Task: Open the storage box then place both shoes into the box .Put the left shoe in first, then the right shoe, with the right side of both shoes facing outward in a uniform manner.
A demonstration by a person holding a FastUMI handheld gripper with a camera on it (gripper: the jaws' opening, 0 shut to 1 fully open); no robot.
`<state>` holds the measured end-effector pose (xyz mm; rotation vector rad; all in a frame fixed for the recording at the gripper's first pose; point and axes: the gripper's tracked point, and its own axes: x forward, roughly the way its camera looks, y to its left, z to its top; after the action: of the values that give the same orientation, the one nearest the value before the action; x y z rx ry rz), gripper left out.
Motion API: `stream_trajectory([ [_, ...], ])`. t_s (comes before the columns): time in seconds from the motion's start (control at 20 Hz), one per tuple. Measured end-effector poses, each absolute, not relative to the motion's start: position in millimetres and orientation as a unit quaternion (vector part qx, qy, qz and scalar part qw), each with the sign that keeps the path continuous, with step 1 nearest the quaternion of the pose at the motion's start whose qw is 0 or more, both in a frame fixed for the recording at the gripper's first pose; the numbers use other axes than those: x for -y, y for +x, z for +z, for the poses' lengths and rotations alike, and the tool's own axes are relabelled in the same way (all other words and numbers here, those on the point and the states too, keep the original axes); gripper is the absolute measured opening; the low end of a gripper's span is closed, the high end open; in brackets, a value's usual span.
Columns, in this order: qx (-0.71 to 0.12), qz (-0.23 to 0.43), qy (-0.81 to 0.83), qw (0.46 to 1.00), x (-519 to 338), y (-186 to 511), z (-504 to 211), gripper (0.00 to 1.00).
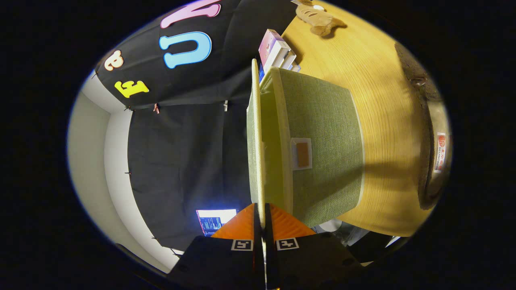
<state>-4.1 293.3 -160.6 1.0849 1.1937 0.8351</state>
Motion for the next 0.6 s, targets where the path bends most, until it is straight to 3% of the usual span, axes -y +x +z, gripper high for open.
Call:
stream_trajectory([
  [0.6, -0.459, 0.39, 0.423, 0.677, -364, 32, -47, 0.07],
])
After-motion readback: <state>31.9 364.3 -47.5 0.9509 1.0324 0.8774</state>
